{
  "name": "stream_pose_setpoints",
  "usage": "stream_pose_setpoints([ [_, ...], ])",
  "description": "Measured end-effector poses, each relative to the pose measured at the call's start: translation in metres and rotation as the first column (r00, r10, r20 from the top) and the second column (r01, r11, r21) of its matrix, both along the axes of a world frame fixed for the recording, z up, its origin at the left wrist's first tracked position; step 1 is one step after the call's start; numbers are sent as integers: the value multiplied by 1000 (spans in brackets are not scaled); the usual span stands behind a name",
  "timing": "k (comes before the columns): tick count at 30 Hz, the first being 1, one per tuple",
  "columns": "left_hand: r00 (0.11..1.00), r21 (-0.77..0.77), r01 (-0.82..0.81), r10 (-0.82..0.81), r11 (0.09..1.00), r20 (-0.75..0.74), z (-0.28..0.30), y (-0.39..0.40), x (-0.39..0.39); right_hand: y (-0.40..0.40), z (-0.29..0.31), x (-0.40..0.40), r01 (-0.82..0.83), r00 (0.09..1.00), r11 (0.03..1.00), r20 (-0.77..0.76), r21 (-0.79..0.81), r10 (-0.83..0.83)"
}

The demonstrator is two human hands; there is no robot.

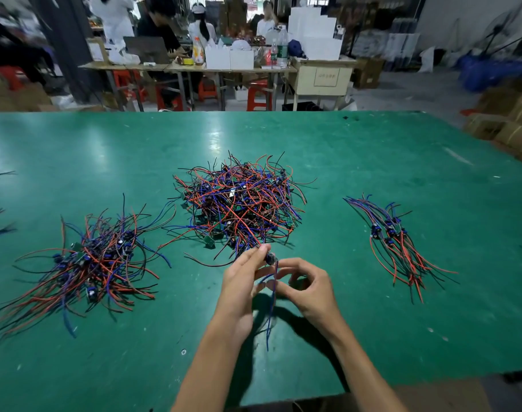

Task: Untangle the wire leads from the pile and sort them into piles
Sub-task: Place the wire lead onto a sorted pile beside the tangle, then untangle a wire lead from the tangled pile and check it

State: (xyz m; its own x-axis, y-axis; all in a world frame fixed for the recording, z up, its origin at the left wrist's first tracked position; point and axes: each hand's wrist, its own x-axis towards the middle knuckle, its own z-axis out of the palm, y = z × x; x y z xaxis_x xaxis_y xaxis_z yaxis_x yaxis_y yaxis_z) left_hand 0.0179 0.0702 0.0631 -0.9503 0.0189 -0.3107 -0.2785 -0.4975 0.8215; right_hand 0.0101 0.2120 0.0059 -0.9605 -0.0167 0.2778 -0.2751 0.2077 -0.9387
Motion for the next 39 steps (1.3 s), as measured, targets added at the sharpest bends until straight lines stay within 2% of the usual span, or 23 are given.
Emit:
stream_pose_setpoints([
  [3,999,11,-27,27,1000,20,-1,6,-2,0,3,1,14,1000,997,14,-82,-13],
  [8,998,-13,-60,60,998,21,-8,11,1,4,5,3,51,997,936,64,-348,-30],
  [11,997,-11,-64,65,998,32,-15,12,6,4,7,2,120,992,918,75,-379,-99],
  [16,998,-43,-62,61,997,-29,-25,16,13,3,6,-1,201,977,871,156,-449,-145],
  [20,996,-108,-46,36,993,-87,-31,19,17,8,5,2,139,985,900,153,-414,-82],
  [25,991,-96,31,-44,995,-130,-32,10,16,7,4,4,-1,993,947,114,-321,40],
  [30,996,-149,-8,-5,989,-88,-38,10,16,6,0,3,54,991,968,128,-244,-23],
  [34,997,-198,-61,49,978,-64,-38,16,13,5,-1,1,130,990,958,86,-255,-111],
  [39,991,-187,-128,120,974,-52,-37,21,14,3,3,4,97,993,968,82,-230,-80],
])
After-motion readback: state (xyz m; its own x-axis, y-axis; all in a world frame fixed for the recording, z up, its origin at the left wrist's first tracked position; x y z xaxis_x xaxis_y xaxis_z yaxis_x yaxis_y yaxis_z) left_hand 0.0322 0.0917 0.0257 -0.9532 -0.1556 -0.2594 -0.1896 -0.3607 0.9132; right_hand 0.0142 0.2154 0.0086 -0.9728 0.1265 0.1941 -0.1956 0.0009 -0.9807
